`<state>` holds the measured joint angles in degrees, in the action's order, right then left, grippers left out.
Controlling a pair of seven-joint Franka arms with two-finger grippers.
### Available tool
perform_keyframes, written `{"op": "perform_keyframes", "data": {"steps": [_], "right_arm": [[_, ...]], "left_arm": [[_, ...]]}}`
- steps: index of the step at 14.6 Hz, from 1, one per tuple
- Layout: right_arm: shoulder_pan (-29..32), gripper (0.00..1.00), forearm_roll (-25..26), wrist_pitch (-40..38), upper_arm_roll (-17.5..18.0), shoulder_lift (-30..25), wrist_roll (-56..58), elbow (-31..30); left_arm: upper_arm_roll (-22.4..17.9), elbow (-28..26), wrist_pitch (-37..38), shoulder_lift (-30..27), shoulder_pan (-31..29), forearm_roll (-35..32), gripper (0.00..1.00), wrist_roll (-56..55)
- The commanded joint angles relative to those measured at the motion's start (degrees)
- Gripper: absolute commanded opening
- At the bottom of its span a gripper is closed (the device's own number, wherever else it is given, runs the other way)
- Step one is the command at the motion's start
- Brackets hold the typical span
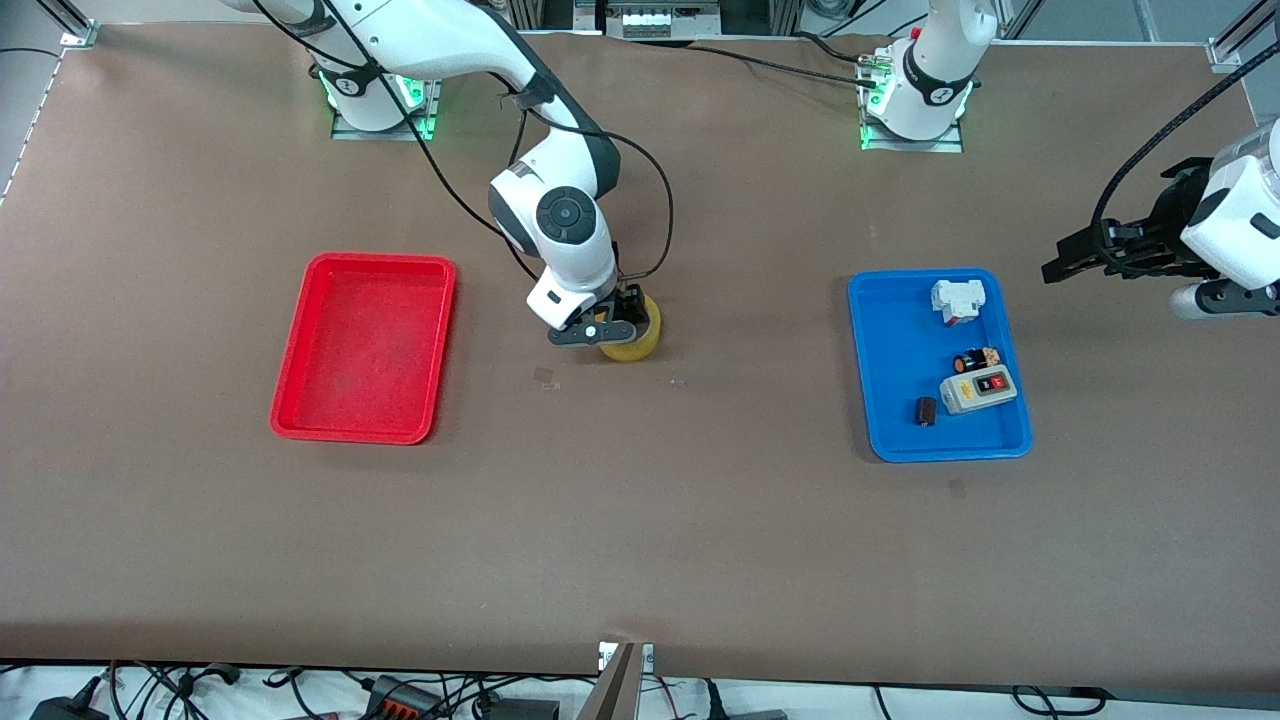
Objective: Place and move tape with both arms
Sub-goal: 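Close the right gripper on the rim of the tape roll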
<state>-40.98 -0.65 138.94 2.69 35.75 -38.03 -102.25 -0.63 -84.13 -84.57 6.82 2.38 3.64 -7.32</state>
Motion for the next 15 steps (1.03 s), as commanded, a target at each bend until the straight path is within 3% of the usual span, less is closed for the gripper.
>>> {"op": "perform_keyframes", "data": {"steps": [1,4,6,11,13,15], "right_arm": [[-0.9,0.98,-0.7,1.2,-0.4,1.0,-0.4,0.8],[-1.4,0.87,-0.5,1.3,-0.5,1.4,0.0,0.8],[-1.4,0.74,-0.4,1.3,-0.5,1.4,0.2,0.8],[-1.4,0.10,-0.2,1.5,-0.6,1.3,0.2,0.8],[-1.1,0.02,-0.2,1.3,-0.6,0.8,0.1,0.9],[-1.0,0.01,-0.3,1.2,-0.6,-0.6,-0.3,0.8]], "left_arm": [[-0.4,-1.5,0.1,-1.7,0.3,1.1,1.00,1.5],[-0.1,-1.6,0.0,-1.6,0.4,0.6,1.00,1.5],[-0.1,-1.6,-0.4,-1.7,0.3,0.3,1.00,1.6],[-0.2,-1.3,-1.6,-1.4,0.3,0.2,1.00,6.2],[-0.3,-1.3,-1.6,-1.4,0.3,0.1,1.00,7.2],[-0.4,-1.0,-1.7,-1.4,0.3,0.1,1.00,7.3]]}}
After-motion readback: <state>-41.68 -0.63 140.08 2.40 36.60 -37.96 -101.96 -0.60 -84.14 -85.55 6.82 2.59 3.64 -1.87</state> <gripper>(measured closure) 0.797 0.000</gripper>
